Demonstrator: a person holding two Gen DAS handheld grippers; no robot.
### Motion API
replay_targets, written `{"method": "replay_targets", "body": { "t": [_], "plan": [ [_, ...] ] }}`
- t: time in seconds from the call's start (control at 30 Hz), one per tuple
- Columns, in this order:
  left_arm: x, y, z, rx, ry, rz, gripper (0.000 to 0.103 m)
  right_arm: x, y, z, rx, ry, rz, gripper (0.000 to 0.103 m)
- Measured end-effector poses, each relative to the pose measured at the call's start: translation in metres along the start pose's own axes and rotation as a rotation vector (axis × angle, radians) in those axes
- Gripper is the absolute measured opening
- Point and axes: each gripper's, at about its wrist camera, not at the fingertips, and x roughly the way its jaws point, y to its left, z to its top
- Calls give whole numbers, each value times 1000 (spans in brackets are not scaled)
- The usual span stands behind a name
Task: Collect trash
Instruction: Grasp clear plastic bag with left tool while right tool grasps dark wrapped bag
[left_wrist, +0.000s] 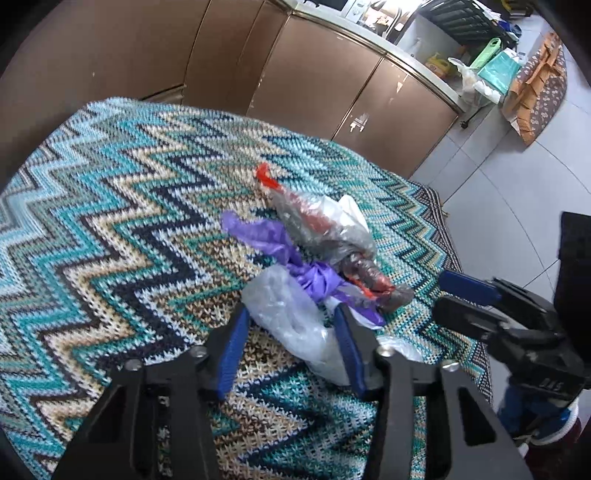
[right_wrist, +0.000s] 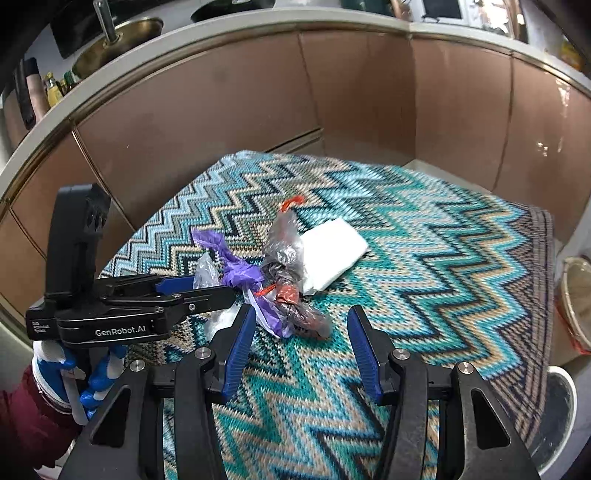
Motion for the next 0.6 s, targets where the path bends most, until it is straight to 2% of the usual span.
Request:
{"method": "replay_targets", "body": {
  "t": [0.1, 0.23, 0.47, 0.6],
  "plan": [
    [1, 4, -3, -5, 1, -9, 34, 15, 0, 2, -22, 21, 25, 52],
    [-3, 12, -5, -30, -3, -11, 20, 31, 3, 4, -52, 51, 37, 42],
    [-18, 22, -13, -50, -23, 4, 17, 39, 7, 1, -91, 85, 66, 18],
    [-31, 24, -20, -46, -40, 14, 16, 35, 16, -3, -118, 95, 67, 16]
  ]
}}
